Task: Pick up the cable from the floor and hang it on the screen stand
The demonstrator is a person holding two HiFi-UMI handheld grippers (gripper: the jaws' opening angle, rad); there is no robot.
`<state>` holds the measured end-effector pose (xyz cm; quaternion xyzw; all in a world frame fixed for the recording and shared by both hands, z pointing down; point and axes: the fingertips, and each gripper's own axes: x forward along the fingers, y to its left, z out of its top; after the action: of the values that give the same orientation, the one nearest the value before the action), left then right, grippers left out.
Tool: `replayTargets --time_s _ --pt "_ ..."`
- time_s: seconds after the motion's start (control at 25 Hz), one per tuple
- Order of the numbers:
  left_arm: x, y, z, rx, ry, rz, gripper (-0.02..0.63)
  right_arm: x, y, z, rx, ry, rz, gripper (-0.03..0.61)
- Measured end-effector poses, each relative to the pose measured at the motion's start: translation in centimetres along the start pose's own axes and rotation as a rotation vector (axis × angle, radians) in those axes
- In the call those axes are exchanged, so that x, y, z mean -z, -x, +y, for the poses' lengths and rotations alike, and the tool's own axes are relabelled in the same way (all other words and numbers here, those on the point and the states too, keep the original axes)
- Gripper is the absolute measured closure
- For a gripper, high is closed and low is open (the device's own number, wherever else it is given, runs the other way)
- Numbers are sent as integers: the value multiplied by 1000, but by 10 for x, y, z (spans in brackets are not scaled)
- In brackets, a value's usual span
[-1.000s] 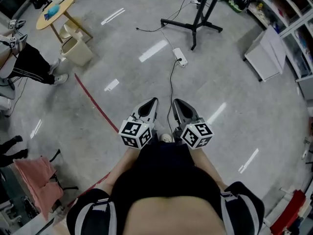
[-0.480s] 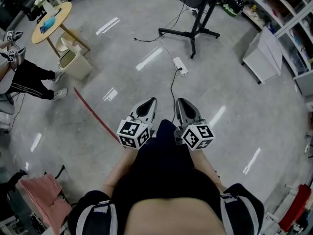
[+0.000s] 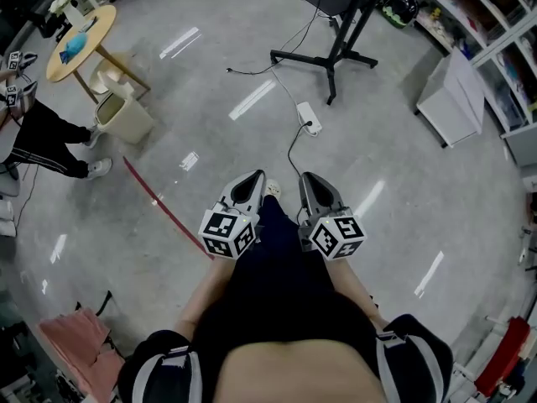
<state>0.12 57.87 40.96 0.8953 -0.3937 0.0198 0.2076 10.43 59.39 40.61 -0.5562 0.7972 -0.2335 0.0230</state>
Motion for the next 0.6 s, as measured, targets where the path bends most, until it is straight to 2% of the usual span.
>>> replayTargets --time_s 0.2,0.6 --pt "-16 -41 28 -8 -1 4 607 -11 -46 -15 -22 -6 22 552" --pt "-72 -127 87 -32 -15 -9 607 -68 -158 -48 -71 4 21 552"
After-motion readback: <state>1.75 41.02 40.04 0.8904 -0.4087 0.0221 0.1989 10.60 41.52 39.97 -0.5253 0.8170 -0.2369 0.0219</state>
